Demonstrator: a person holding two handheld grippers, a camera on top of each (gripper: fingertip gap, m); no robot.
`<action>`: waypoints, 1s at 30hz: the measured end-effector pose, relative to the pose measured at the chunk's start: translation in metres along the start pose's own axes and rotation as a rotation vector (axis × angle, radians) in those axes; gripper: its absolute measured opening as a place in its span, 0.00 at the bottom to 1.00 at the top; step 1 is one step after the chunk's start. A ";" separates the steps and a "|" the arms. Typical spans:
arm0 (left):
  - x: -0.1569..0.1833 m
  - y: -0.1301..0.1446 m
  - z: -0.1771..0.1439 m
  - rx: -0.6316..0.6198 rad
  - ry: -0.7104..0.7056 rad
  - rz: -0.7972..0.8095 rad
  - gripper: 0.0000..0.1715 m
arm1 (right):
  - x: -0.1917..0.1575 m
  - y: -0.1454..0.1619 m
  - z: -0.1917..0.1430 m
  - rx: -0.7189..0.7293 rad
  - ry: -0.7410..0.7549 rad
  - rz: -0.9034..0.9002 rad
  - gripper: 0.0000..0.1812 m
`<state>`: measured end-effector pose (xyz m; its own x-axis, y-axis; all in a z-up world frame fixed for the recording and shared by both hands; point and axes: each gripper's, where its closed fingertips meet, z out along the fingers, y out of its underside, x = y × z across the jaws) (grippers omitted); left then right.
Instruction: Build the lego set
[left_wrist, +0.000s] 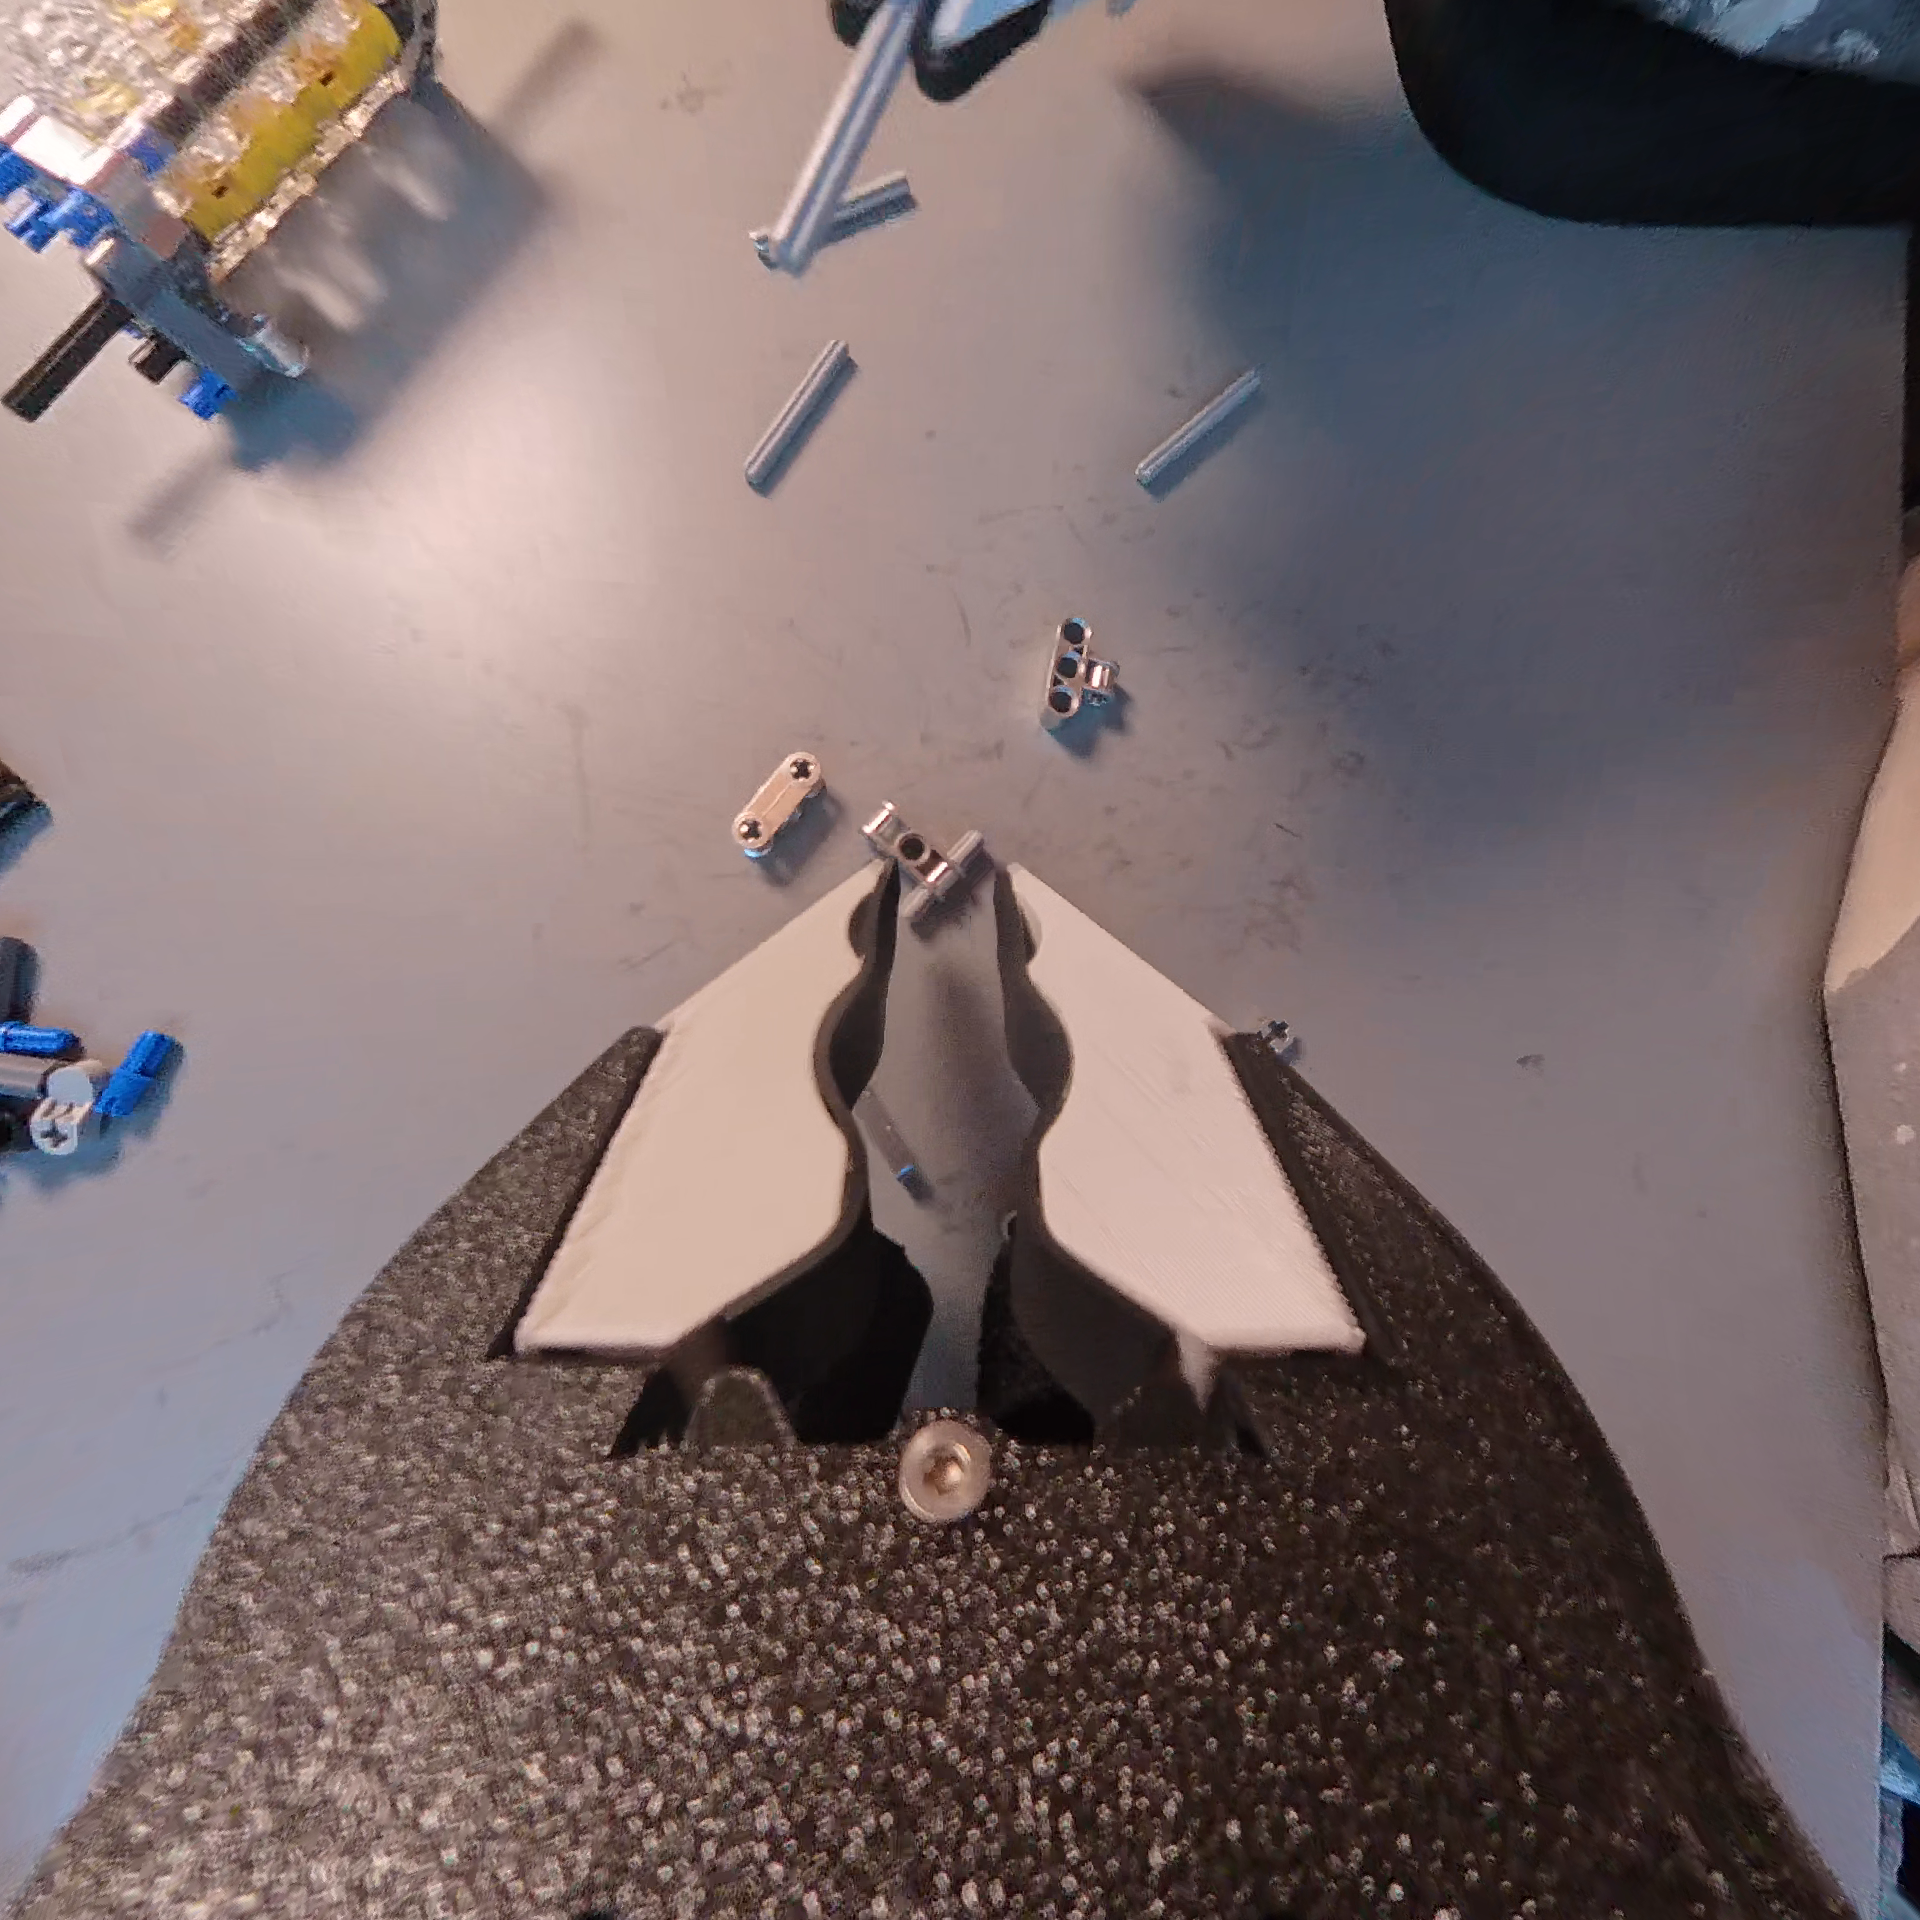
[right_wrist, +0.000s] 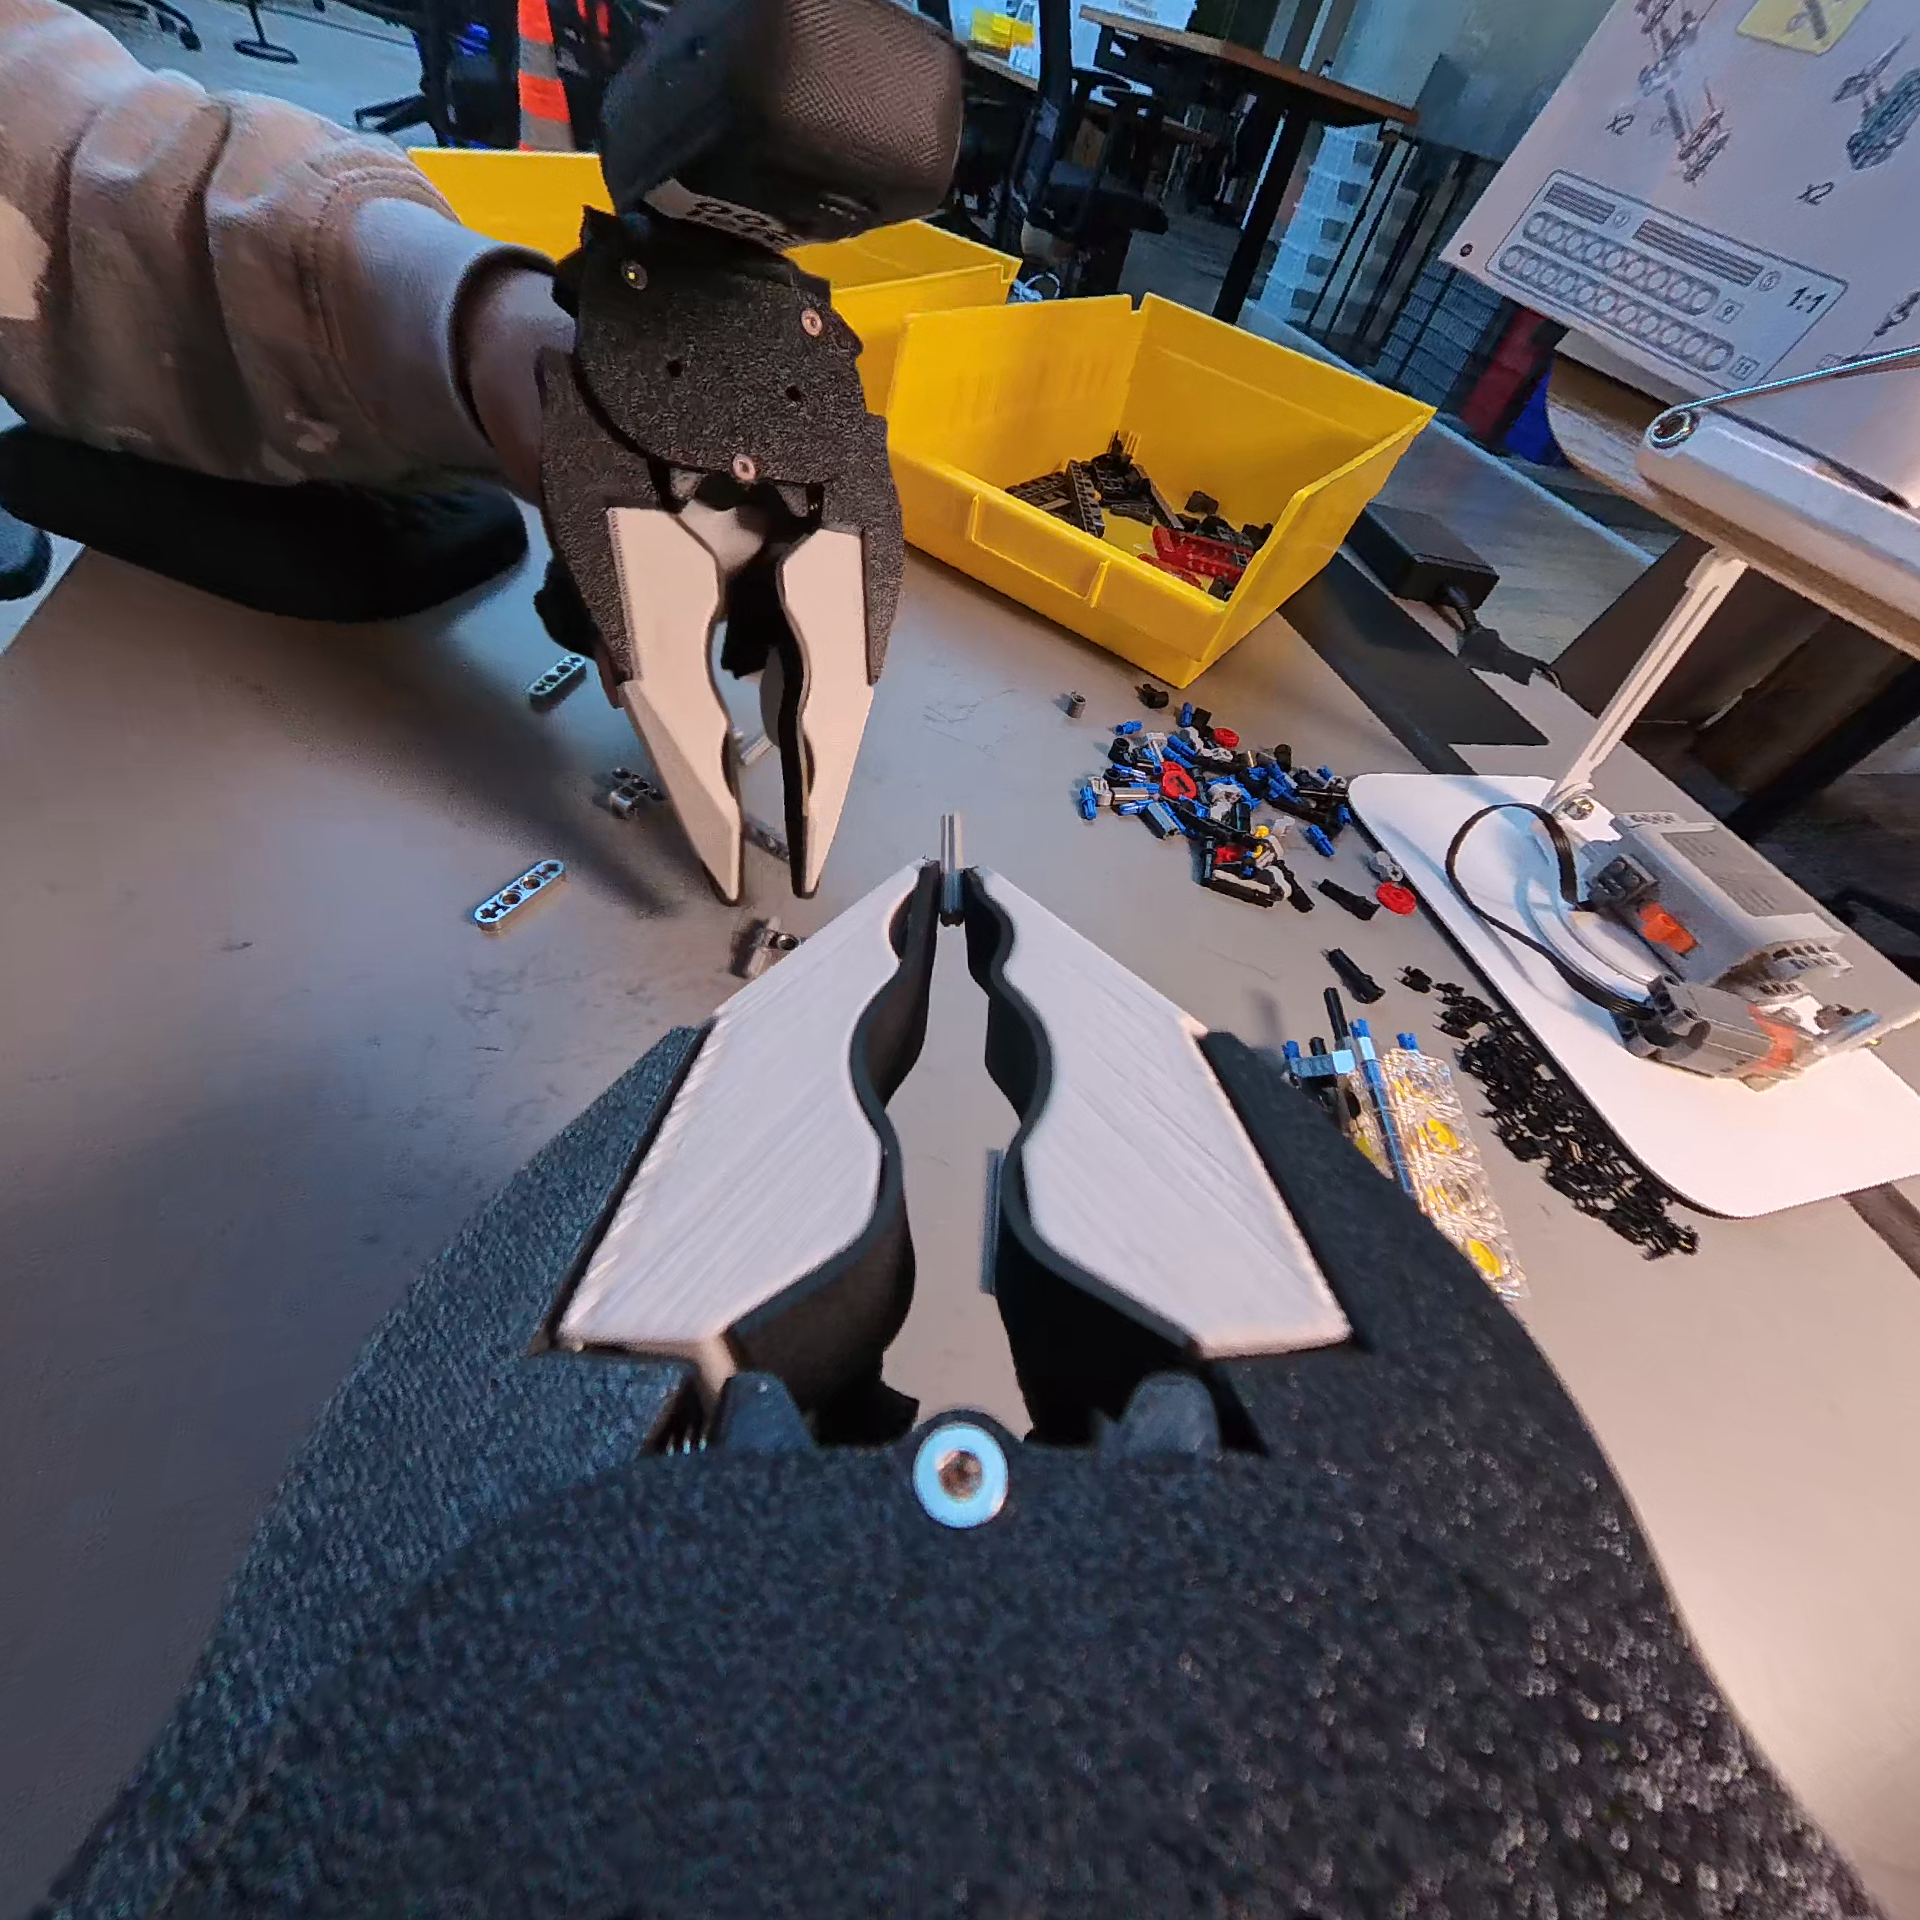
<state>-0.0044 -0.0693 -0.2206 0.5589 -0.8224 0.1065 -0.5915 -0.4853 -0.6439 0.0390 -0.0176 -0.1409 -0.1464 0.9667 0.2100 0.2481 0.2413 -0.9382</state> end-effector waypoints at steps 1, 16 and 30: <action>0.003 0.001 0.003 -0.016 -0.007 0.020 0.10 | 0.000 0.001 0.000 -0.003 -0.001 -0.001 0.01; -0.004 0.005 0.019 -0.112 -0.058 0.047 0.06 | -0.002 -0.001 -0.001 -0.015 0.002 -0.017 0.01; -0.014 -0.017 -0.002 0.196 0.111 -0.411 0.04 | -0.021 0.010 0.012 -0.081 -0.056 -0.065 0.01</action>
<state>-0.0032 -0.0500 -0.2101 0.6524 -0.6052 0.4562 -0.2065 -0.7211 -0.6614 0.0334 -0.0362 -0.1583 -0.2172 0.9432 0.2514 0.3124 0.3112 -0.8976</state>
